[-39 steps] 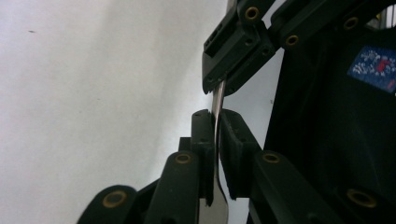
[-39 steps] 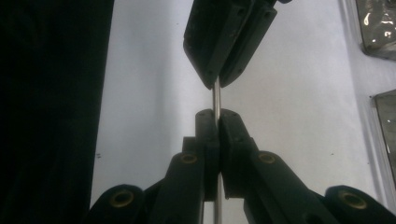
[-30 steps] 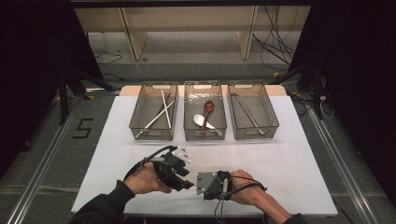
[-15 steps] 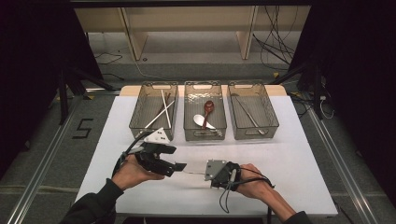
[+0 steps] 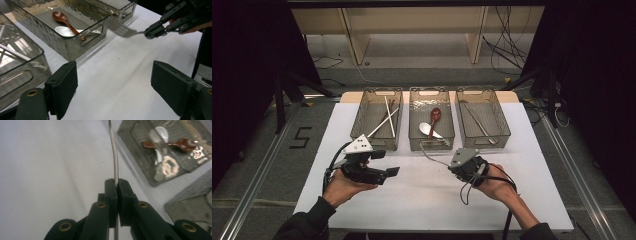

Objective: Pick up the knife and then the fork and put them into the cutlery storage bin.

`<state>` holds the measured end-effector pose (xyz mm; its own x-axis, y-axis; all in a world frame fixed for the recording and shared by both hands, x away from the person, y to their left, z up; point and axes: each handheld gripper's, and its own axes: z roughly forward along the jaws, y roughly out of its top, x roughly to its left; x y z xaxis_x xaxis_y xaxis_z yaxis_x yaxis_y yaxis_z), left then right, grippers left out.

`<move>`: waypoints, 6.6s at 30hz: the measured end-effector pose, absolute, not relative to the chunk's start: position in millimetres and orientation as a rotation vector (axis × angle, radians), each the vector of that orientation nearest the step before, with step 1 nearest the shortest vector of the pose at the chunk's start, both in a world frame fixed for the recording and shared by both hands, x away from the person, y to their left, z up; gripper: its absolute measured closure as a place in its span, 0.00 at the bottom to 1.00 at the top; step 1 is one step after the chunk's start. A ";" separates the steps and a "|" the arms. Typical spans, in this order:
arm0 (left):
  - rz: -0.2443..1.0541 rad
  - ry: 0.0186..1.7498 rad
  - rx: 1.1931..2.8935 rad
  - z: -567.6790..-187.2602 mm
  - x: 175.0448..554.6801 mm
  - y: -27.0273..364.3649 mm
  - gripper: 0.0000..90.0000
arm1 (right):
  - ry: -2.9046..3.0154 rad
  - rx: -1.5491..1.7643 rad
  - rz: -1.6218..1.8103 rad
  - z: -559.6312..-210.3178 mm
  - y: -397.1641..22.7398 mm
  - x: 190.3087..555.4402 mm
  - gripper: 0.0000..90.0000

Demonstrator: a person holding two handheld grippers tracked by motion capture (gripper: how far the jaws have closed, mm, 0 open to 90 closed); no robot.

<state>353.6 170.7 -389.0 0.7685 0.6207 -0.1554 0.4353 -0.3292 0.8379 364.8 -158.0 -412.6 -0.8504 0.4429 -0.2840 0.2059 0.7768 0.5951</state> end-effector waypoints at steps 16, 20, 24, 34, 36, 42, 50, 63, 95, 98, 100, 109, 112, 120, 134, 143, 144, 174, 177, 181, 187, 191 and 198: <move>0.292 0.821 1.927 -401.6 344.0 185.3 0.20 | 2.416 0.764 0.857 -387.8 -199.7 394.5 0.98; 0.311 0.823 1.917 -403.1 341.7 187.1 0.20 | 2.395 0.813 0.861 -384.8 -208.1 403.4 0.98; 0.338 0.816 1.904 -403.2 339.4 189.3 0.20 | 2.368 0.865 0.876 -381.2 -215.3 412.3 0.98; 0.340 0.822 1.895 -405.3 337.0 193.5 0.19 | 2.310 0.992 0.917 -373.1 -230.4 432.3 0.98; 0.336 0.822 1.898 -405.9 336.2 193.9 0.19 | 2.301 1.014 0.913 -371.9 -232.3 436.0 0.98; 0.333 0.822 1.905 -407.8 334.7 194.2 0.18 | 2.280 1.071 0.926 -366.4 -237.1 447.9 0.97; 0.341 0.829 1.895 -407.7 333.6 197.2 0.18 | 2.248 1.150 0.906 -362.7 -243.0 466.8 0.97; 0.347 0.831 1.881 -409.3 332.4 197.6 0.18 | 2.217 1.253 0.861 -364.8 -244.4 497.2 0.97; 0.357 0.820 1.886 -409.4 331.6 195.9 0.17 | 2.187 1.388 0.797 -383.9 -249.8 519.5 0.97; 0.357 0.819 1.885 -409.3 331.5 195.8 0.17 | 2.190 1.391 0.794 -385.7 -248.2 520.6 0.97; 0.357 0.819 1.886 -409.2 331.6 196.1 0.17 | 2.188 1.396 0.791 -387.0 -247.5 521.5 0.97; 0.353 0.821 1.888 -409.3 331.7 195.8 0.17 | 2.197 1.397 0.769 -391.5 -243.7 526.9 0.96; 0.350 0.823 1.889 -409.4 331.6 195.8 0.17 | 2.178 1.405 0.794 -391.0 -243.7 527.2 0.81; 0.345 0.822 1.898 -409.6 331.5 195.1 0.17 | 2.171 1.420 0.849 -383.8 -251.0 519.6 0.68; 0.347 0.827 1.893 -409.6 331.8 195.0 0.17 | 2.188 1.331 0.955 -368.2 -248.0 487.8 0.54; 0.346 0.831 1.879 -407.7 333.4 196.5 0.17 | 2.176 1.301 1.089 -363.8 -242.2 457.4 0.44; 0.345 0.831 1.880 -407.5 333.5 196.8 0.17 | 2.174 1.299 1.103 -364.0 -241.1 454.1 0.43; 0.315 0.840 1.849 -406.9 334.4 199.0 0.17 | 2.169 1.148 1.447 -389.2 -222.4 351.1 0.32; 0.308 0.842 1.848 -407.4 333.8 198.7 0.17 | 2.161 1.140 1.449 -391.6 -222.6 347.1 0.32; 0.303 0.840 1.850 -407.0 332.9 199.6 0.17 | 2.158 1.138 1.450 -396.0 -223.2 342.4 0.32; 0.299 0.848 1.841 -407.6 332.3 201.8 0.17 | 2.169 1.134 1.449 -401.8 -222.8 336.3 0.31; 0.297 0.842 1.838 -407.9 330.6 201.7 0.17 | 2.156 1.139 1.444 -404.2 -224.0 332.3 0.31; 0.290 0.843 1.837 -408.7 328.7 203.0 0.17 | 2.163 1.126 1.413 -408.2 -224.8 325.1 0.29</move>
